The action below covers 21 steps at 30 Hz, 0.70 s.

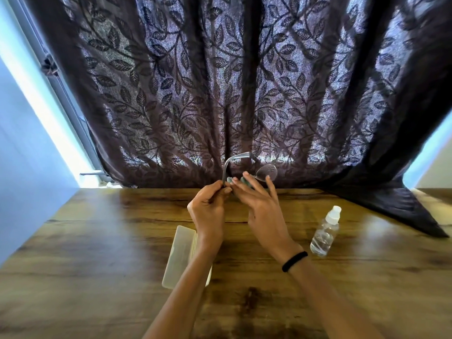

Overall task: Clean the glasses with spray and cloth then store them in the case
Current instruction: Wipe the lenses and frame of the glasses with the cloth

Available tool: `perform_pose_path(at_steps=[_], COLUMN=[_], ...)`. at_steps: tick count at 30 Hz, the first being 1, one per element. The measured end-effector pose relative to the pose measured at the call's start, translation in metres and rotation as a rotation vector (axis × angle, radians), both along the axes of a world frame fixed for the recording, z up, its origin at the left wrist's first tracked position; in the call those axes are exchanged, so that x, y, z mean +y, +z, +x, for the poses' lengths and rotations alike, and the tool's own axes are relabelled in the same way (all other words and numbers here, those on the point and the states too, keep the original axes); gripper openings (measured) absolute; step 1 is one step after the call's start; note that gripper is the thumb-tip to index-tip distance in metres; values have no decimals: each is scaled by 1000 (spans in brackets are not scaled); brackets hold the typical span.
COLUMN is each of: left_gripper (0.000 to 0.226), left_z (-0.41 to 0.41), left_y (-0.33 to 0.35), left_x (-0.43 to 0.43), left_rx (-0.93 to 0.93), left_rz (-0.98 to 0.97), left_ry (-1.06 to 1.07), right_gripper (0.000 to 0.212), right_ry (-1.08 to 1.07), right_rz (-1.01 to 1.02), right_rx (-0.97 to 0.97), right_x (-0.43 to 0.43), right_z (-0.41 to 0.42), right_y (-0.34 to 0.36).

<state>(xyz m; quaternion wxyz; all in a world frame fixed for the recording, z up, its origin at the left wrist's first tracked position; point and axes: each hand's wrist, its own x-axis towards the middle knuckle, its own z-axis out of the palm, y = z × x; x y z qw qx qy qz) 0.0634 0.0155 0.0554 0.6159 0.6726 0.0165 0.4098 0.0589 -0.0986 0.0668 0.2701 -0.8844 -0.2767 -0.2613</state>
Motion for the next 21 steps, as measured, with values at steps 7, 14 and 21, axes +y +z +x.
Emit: perform_pose_path(at_steps=[7,14,21], left_gripper=[24,20,21], left_z=[0,-2,-3], left_y=[-4,-3,0], left_x=[0,0,2], left_rx=[28,8,-38], left_rz=[-50,-5,68], left_ry=[9,-24,-37], right_gripper=[53,38,43], right_ry=[65,-56,-238], right_rz=[85,40,-106], right_rx=[-49,-217,-272], right_x=[-4,-15,-21], right_z=[7,4,5], right_y=[-3,-3,-5])
